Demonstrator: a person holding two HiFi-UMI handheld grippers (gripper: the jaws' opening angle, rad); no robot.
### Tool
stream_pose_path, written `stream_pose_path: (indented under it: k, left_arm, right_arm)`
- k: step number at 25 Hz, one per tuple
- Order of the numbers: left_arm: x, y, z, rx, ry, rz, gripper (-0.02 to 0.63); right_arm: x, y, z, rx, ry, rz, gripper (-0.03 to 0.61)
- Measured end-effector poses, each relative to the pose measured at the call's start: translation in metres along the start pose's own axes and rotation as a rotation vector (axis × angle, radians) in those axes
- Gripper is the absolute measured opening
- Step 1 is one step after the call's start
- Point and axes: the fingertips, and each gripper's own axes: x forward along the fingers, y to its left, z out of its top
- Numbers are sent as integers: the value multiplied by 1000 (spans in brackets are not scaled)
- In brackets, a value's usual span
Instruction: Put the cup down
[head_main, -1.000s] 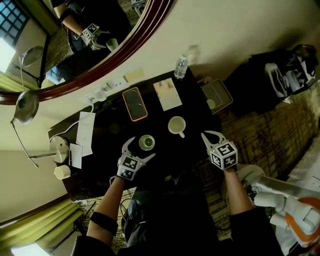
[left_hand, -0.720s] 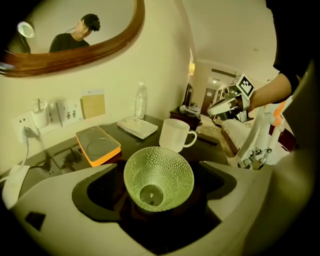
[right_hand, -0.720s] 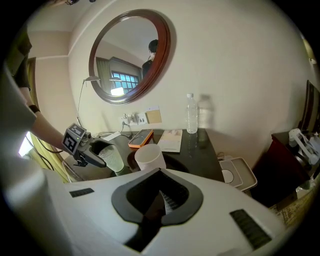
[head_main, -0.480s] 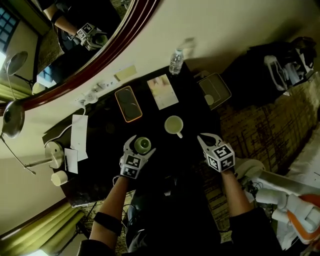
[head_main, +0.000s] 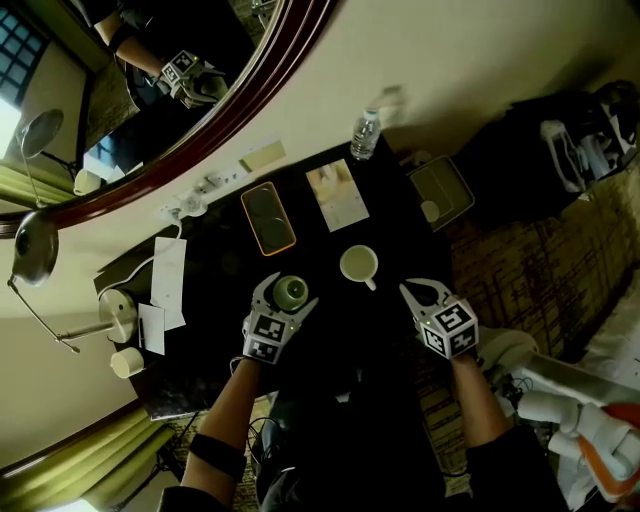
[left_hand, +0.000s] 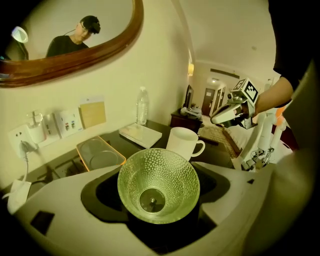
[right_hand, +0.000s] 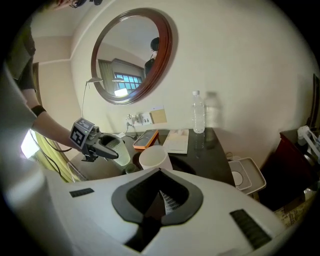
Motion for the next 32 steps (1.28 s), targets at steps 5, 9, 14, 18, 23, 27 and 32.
stream_pose_path:
  k: [5, 9, 14, 18, 23, 27, 32]
  left_arm:
    - [-3, 17, 30, 17, -17, 0, 394]
    - [-2, 44, 56, 39, -46, 19, 394]
    - [4, 85, 83, 48, -62, 54, 394]
    - [13, 121, 97, 32, -67, 89, 394]
    - [31, 152, 105, -9, -72, 112, 394]
    - [56, 186, 91, 35, -71, 121, 394]
    - [77, 207, 83, 45, -82, 129, 394]
  right_arm:
    - [3, 23, 23, -61, -4, 75, 15]
    - [18, 39, 48, -120, -29, 123, 15]
    - [42, 73, 82, -175, -60, 210, 15]
    - [63, 108, 105, -240, -67, 300, 15]
    - [86, 149, 118, -309, -80, 405, 15]
    - [106, 171, 129, -338, -104, 458, 15]
    - [123, 176, 125, -334, -103, 474, 15]
